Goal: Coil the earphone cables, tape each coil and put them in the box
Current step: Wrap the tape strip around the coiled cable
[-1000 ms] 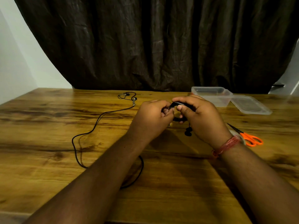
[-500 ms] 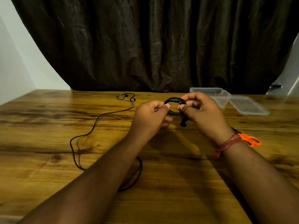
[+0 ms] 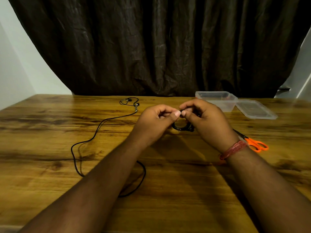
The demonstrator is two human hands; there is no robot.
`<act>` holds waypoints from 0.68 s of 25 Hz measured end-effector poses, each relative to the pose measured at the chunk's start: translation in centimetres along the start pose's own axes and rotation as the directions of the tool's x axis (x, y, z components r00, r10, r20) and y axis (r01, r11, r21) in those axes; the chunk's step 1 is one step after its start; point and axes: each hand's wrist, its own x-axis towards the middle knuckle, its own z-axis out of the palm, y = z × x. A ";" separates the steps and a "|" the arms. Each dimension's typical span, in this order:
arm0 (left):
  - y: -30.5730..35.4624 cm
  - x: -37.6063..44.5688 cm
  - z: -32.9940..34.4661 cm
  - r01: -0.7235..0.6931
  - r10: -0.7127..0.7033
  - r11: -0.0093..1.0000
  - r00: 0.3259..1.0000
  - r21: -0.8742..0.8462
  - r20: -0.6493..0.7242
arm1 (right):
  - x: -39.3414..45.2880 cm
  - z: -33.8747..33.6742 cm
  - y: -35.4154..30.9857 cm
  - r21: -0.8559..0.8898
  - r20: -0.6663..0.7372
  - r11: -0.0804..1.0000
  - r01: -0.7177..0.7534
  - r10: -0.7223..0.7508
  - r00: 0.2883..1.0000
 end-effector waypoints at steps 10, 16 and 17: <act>0.0 0.5 -0.3 0.139 -0.150 0.854 0.988 -0.502 0.018 | 0.4 -0.8 0.2 0.386 0.132 0.914 -0.122 0.076 0.988; -0.1 0.1 0.1 0.135 -0.103 0.891 0.990 -0.434 0.096 | 0.5 -0.6 0.6 0.360 0.065 0.930 -0.068 0.048 0.997; -0.1 0.0 0.3 0.129 -0.097 0.905 0.990 -0.406 0.098 | 0.4 -0.4 0.6 0.333 0.054 0.941 -0.058 0.042 0.998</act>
